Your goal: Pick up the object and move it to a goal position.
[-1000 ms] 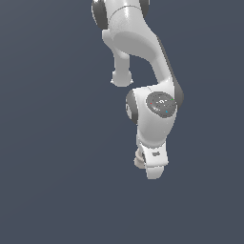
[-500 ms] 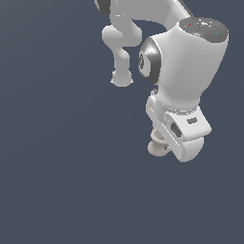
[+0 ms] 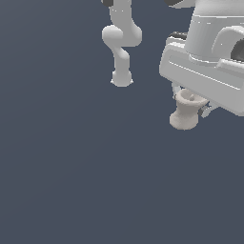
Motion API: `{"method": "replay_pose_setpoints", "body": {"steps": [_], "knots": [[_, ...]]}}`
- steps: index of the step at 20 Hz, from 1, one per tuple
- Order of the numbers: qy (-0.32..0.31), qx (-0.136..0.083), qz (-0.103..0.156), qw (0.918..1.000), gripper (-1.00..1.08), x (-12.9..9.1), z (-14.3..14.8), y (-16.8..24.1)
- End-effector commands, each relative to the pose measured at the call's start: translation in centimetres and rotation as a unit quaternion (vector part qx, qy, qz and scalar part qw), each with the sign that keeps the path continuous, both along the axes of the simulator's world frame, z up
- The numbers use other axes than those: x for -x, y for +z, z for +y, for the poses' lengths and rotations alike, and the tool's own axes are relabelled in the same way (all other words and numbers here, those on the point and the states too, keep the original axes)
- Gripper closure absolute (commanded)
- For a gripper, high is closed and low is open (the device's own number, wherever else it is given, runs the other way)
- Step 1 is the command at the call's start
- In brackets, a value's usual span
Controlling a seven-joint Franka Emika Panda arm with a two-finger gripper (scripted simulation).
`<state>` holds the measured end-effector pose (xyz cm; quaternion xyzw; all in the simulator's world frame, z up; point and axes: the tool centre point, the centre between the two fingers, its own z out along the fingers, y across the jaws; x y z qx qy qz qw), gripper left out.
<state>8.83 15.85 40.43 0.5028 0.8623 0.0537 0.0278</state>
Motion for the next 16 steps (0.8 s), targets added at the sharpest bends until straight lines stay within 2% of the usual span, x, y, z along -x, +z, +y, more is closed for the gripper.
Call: {"method": "replay_pose_setpoints", "body": {"steps": [1,8,16], "knots": [[0.022,-0.002,-0.004,0.9997,1.08,0.4,0.6,3.0],[0.060,-0.006,-0.013,0.9981,1.08,1.2,1.6,8.3],[0.078,-0.007,-0.017,0.9968,1.08,1.5,2.1,10.8]]}}
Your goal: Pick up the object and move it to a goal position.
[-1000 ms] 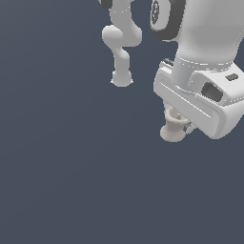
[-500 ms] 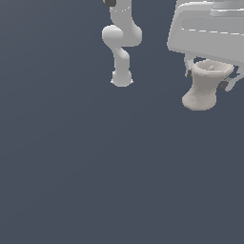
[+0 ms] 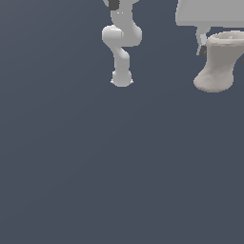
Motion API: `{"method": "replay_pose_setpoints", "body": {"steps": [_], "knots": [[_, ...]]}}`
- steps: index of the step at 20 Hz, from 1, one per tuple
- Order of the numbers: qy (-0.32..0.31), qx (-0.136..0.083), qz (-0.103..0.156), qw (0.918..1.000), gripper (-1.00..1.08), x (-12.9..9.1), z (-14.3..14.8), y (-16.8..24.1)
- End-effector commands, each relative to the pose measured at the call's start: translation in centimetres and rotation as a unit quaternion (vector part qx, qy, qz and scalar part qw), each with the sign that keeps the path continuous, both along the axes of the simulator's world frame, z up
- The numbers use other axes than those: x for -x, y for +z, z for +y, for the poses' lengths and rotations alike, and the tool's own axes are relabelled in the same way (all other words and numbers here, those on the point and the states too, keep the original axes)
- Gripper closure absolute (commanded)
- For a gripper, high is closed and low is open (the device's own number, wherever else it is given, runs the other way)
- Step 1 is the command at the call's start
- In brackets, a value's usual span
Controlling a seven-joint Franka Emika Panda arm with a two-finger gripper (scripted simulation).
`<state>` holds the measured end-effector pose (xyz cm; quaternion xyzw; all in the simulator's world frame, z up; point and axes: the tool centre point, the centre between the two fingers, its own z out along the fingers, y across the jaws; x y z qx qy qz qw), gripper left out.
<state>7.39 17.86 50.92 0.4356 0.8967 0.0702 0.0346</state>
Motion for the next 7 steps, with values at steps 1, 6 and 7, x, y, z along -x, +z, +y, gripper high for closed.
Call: {"method": "replay_pose_setpoints", "body": {"steps": [1,6,7], "knots": [[0.004,0.000,-0.001,1.0000,1.08,0.06,0.08,0.48],[0.006,0.000,-0.001,1.0000,1.08,0.06,0.16,0.79],[0.006,0.000,-0.001,1.0000,1.08,0.06,0.15,0.80]]}}
